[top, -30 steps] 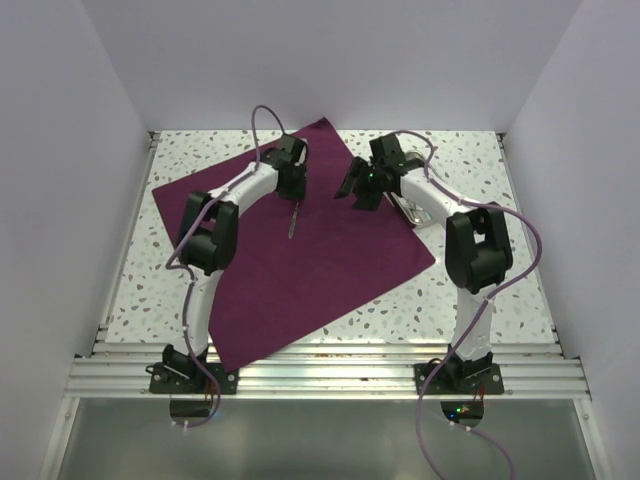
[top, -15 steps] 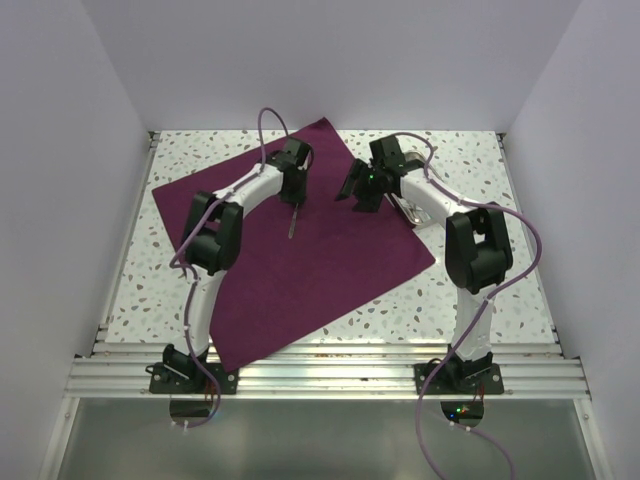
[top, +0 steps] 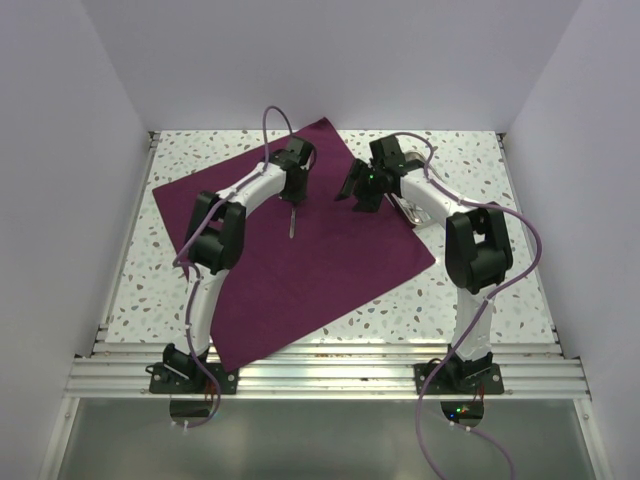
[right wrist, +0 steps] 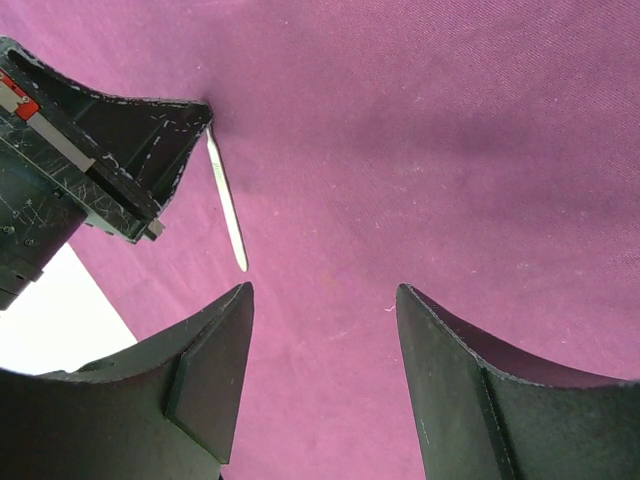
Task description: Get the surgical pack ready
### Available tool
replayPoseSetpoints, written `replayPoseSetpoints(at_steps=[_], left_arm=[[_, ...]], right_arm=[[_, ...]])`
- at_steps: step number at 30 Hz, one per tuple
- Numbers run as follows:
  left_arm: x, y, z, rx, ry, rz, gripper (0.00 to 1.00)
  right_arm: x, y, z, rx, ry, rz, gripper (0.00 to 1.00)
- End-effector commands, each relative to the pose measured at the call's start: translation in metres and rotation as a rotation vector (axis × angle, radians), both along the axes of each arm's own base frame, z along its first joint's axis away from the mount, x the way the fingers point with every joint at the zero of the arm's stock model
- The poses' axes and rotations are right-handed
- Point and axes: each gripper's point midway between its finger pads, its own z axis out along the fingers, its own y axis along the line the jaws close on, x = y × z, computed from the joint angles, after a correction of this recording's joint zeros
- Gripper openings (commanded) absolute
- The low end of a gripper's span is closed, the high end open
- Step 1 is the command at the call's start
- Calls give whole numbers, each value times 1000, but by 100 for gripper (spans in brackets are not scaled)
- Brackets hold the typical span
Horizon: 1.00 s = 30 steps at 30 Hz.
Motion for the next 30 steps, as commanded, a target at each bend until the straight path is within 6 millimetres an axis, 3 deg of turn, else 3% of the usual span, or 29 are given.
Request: replayPoseSetpoints(at_steps=[1, 3, 6, 12, 18, 26, 30], left_arm=[[-23, -1, -35, 41, 112, -49, 1], [-21, 0, -27, 31, 102, -52, 0], [-12, -4, 8, -14, 54, -64, 0], [-8, 0, 49, -114, 28, -66, 0], [-13, 7, 60, -131, 2, -53, 0], [-13, 7, 74, -167, -10, -58, 0], [-16, 7, 74, -174, 0, -59, 0]], right_arm=[[5, 2, 27, 21, -72, 13, 62], [6, 2, 27, 22, -76, 16, 62], [7, 9, 28, 16, -89, 49, 63], [4, 40, 18, 47, -128, 151, 68], [-2, 68, 8, 106, -146, 219, 68], [-15, 98, -8, 157, -169, 298, 55], [-16, 114, -12, 177, -210, 337, 57]])
